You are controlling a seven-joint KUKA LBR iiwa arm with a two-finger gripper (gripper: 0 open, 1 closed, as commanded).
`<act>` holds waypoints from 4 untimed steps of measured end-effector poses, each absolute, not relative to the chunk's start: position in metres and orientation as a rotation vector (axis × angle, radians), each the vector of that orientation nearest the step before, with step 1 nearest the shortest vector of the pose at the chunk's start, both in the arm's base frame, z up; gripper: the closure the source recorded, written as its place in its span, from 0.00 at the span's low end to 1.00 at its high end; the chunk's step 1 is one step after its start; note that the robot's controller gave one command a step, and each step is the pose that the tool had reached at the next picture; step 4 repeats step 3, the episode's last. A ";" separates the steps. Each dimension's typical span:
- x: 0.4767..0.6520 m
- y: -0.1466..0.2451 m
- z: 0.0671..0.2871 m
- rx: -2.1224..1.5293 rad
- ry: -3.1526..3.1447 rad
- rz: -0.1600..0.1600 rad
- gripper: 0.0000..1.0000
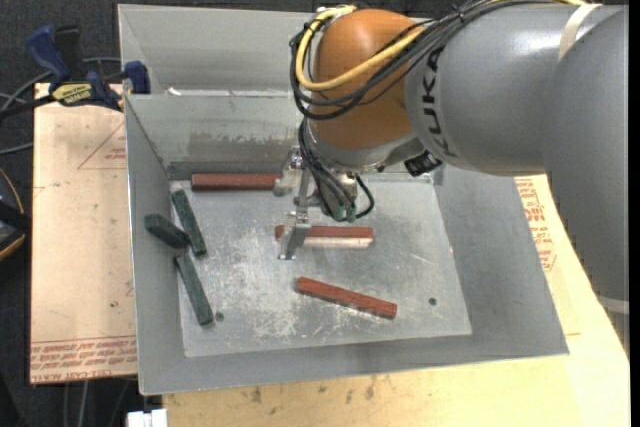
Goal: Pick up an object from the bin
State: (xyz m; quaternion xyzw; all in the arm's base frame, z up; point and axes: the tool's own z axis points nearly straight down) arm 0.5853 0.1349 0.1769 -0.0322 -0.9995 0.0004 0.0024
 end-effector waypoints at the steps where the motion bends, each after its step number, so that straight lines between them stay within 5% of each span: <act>1: 0.623 0.074 0.081 0.314 -3.131 -0.007 1.00; 2: 0.623 0.073 0.081 0.313 -3.131 -0.007 1.00; 3: 0.634 0.056 0.228 0.282 -3.134 -0.002 1.00; 4: 0.634 0.056 0.228 0.282 -3.134 -0.002 1.00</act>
Offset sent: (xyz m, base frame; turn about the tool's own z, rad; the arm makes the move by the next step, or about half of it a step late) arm 0.0000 0.0000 0.0000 0.0000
